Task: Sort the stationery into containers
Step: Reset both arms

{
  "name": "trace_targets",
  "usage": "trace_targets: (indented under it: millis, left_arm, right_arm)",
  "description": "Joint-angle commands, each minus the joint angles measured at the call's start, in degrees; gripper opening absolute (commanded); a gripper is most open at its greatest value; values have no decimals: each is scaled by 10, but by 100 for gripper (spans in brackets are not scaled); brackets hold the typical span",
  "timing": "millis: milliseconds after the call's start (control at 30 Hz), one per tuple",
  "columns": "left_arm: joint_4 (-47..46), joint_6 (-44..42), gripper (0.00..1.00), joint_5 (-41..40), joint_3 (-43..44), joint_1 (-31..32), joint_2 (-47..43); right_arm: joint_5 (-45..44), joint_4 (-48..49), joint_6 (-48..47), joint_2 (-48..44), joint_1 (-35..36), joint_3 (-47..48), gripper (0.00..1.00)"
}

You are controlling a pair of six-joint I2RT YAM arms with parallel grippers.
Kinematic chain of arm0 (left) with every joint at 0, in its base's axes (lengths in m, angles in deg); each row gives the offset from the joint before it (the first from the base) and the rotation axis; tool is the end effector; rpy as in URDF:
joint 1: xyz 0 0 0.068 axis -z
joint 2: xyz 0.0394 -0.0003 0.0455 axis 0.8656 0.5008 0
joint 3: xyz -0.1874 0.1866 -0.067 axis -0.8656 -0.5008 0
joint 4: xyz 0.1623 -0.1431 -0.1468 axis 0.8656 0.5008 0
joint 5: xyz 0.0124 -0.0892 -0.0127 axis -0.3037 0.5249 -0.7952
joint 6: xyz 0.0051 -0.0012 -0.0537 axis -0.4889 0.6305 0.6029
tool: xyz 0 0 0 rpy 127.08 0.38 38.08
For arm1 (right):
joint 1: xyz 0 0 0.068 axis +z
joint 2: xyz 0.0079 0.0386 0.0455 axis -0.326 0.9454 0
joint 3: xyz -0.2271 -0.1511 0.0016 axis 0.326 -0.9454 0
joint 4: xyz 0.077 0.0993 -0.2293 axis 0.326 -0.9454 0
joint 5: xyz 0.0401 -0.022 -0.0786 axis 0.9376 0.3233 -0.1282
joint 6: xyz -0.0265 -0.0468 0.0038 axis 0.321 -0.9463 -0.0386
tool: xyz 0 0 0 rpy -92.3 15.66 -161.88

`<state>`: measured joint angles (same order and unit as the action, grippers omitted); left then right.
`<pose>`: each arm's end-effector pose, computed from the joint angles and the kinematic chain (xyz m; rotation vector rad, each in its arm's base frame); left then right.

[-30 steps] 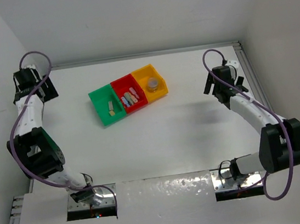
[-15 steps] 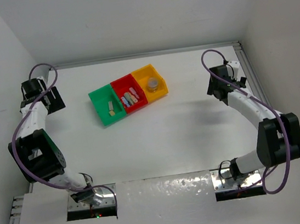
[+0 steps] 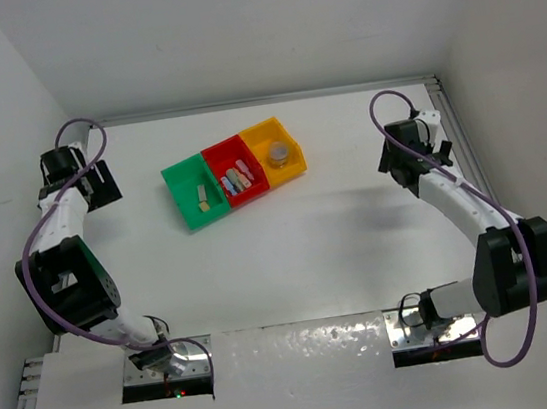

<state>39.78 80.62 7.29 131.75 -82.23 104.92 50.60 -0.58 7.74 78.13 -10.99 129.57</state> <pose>0.3152 0.1285 0.2547 -0.3770 2.4274 0.1799 0.2830 0.0182 0.2372 0.7221 2.0957 -0.4055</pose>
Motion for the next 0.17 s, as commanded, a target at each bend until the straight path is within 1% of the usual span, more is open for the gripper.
trace_targets:
  millis: [0,133]
  left_arm:
    - [-26,5,67,14,-7,-7,-24]
    - [-27,12,67,23,-10,-7,-25]
  right_arm:
    - [-15,15,8,-16,2,-3,98]
    - [-19,10,30,-23,2,-8,98]
